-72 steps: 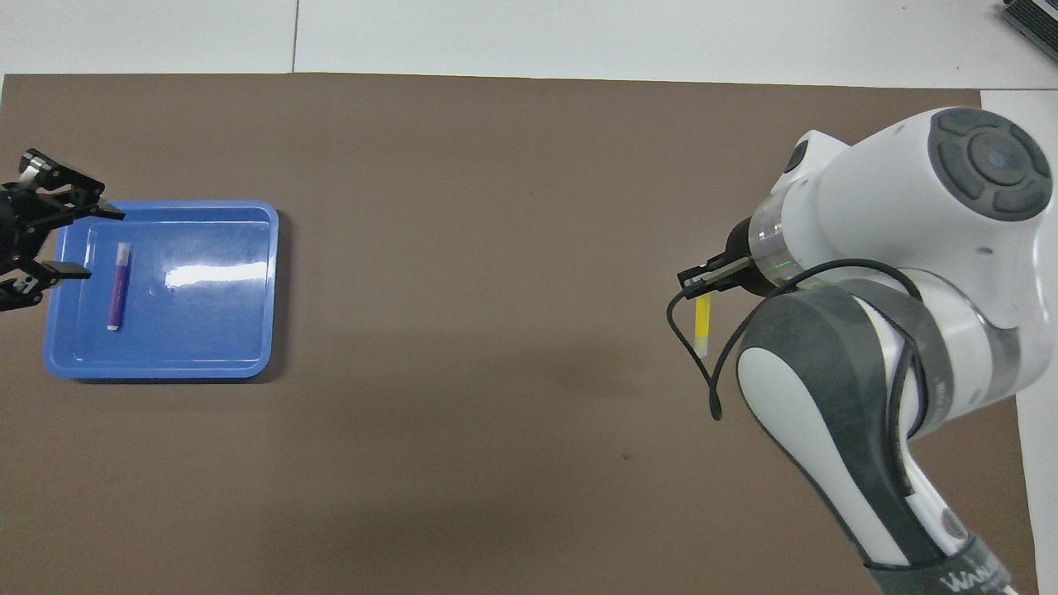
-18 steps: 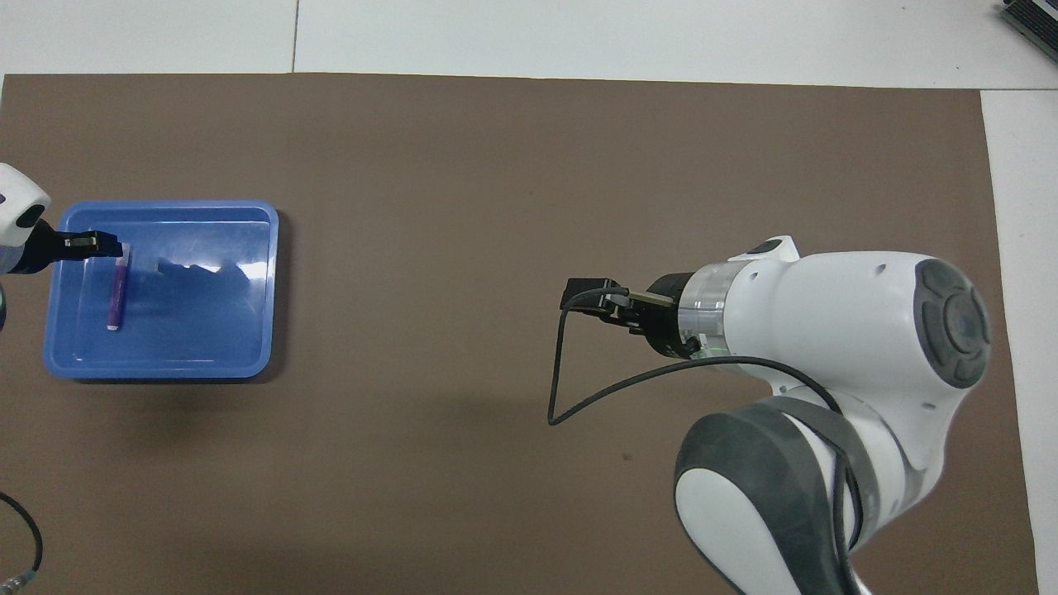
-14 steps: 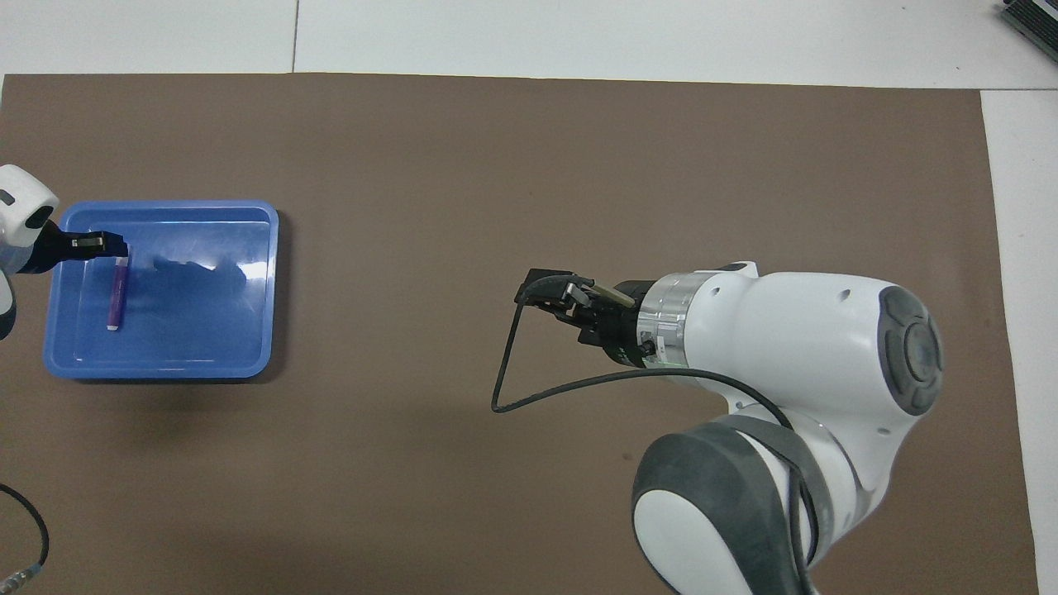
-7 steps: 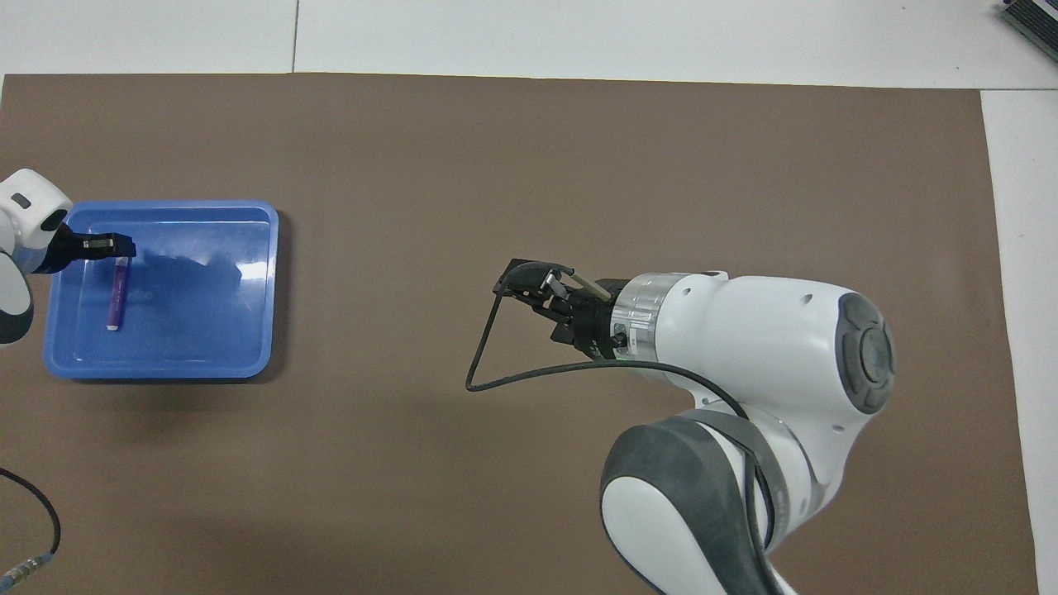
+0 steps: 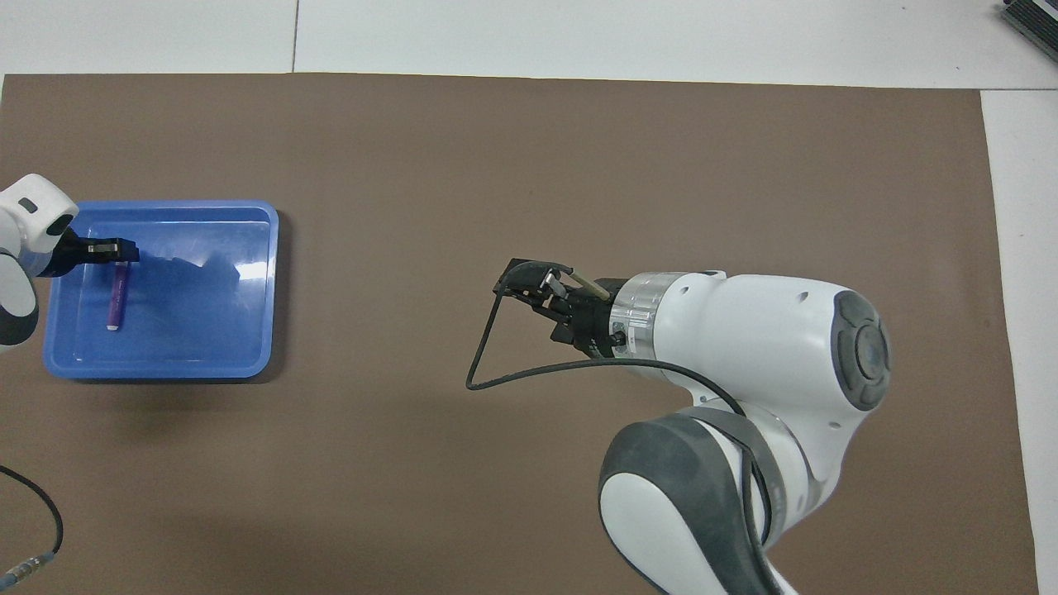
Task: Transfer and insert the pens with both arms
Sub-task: 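Lower the left gripper onto the purple pen in the tray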
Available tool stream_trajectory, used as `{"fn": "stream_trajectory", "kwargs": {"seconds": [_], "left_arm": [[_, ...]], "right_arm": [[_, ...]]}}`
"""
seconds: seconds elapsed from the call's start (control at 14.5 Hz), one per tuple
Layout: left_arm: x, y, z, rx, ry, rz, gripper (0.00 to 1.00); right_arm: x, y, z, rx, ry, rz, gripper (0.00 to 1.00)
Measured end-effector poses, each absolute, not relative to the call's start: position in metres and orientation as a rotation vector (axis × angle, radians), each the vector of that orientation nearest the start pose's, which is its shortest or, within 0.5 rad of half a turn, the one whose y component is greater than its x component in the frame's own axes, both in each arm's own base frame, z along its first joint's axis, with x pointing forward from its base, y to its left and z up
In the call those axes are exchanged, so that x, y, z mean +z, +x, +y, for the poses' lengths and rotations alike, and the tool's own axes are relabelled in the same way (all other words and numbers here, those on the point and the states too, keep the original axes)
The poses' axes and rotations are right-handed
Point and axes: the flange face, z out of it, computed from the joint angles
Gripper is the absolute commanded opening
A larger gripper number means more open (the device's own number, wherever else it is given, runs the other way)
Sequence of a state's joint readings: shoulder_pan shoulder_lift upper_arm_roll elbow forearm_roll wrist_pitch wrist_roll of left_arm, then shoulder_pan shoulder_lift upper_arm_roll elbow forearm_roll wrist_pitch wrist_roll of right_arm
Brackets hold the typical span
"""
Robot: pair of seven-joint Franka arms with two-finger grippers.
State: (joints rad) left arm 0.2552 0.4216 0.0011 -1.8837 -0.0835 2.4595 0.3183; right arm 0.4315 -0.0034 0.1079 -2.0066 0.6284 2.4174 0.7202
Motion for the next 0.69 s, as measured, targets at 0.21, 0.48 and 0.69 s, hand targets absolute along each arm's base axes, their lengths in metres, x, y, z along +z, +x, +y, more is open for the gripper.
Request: {"fn": "stream_trajectory", "kwargs": {"seconds": [0.21,0.48,0.69], "left_arm": [[0.2980,0.6260,0.1650,-0.251,-3.144,0.003,0.37],[0.2985,0.6258,0.1669,-0.252,-3.144,-0.002,0.00],[0.2991,0.6261,0.1667,-0.254,-3.144,-0.001,0.00]], "right_arm": [[0.5016,0.5035,0.3050,-0.019,-2.387,0.742,1.00],[0.5016,0.5035,0.3050,-0.015,-2.383,0.754,1.00],[0.5016,0.5029,0.3061,-0.014,-2.383,0.752,1.00]]}}
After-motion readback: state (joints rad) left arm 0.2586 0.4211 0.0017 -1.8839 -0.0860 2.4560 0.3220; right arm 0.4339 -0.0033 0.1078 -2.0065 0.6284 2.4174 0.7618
